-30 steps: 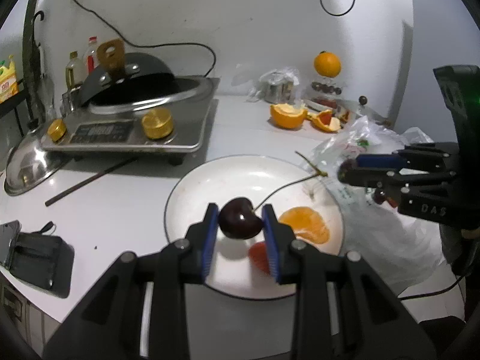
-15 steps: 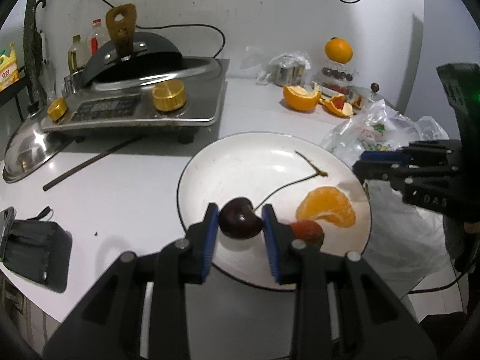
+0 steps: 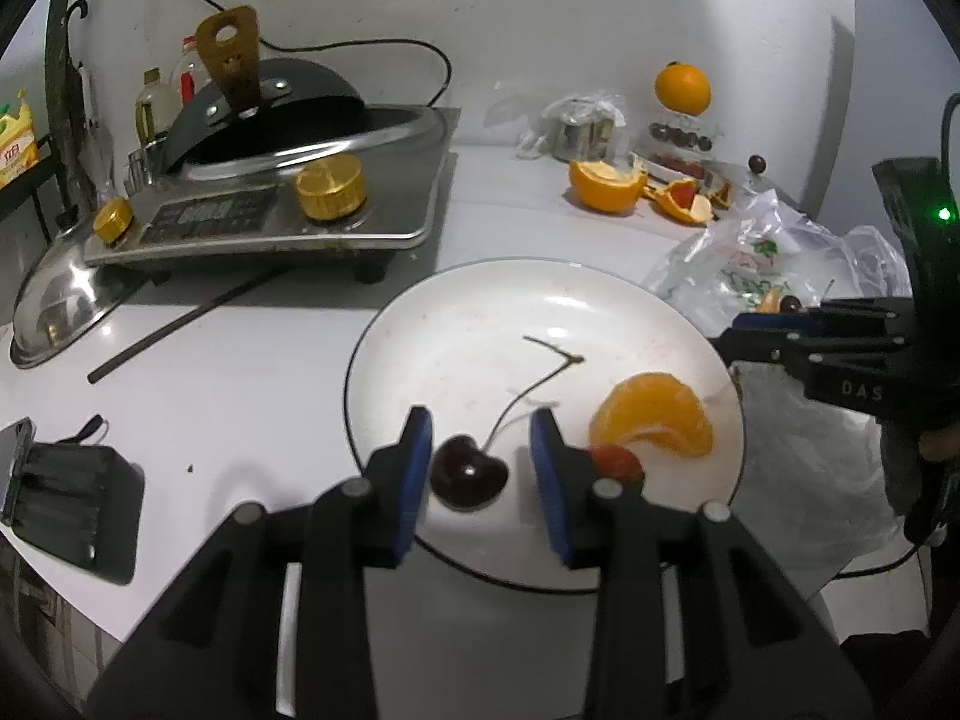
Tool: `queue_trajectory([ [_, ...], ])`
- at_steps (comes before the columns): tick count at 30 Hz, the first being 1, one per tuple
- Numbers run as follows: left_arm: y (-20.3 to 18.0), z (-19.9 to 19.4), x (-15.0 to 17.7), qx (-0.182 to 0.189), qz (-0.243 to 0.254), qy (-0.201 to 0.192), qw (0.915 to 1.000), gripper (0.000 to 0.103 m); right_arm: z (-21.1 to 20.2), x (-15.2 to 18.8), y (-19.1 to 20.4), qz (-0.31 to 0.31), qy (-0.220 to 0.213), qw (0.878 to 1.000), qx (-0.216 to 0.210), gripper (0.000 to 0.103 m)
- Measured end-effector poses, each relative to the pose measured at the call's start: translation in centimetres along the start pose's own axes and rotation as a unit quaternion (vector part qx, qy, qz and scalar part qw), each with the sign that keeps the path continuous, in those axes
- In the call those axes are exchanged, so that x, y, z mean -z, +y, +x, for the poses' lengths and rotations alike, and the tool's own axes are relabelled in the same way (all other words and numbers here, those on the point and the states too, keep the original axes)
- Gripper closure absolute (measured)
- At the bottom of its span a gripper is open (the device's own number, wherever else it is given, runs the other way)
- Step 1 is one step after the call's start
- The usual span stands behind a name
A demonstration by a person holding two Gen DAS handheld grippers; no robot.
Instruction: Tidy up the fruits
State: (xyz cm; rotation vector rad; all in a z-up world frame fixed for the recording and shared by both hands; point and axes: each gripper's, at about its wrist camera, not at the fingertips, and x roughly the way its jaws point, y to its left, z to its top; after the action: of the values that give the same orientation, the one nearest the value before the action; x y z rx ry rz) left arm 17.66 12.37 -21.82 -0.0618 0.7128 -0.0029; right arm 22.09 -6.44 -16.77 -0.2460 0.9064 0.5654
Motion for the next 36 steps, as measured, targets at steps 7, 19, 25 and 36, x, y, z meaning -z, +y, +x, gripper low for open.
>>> queue_trajectory([
  [7,-0.7,-0.2,-0.4,-0.007,0.006,-0.003,1.0,0.067,0.0,0.7,-0.2,-0.039,0.012,0.999,-0.006,0.073],
  [19,-1.3,-0.2,-0.8,-0.015,0.004,-0.003,0.9999,0.067,2.0,0.3,1.0,-0.114,0.028,0.993,-0.003,0.066],
  [25,-0.9,-0.5,-0.7,-0.015,0.002,-0.007,0.9999,0.067,2.4,0.5,1.2,-0.115,0.027,0.993,0.0,0.075],
  [36,-0.2,-1.6,-0.1,-0.004,-0.008,-0.019,0.9998,0.067,-0.5,0.2,0.8,-0.095,0.003,0.995,0.031,0.076],
])
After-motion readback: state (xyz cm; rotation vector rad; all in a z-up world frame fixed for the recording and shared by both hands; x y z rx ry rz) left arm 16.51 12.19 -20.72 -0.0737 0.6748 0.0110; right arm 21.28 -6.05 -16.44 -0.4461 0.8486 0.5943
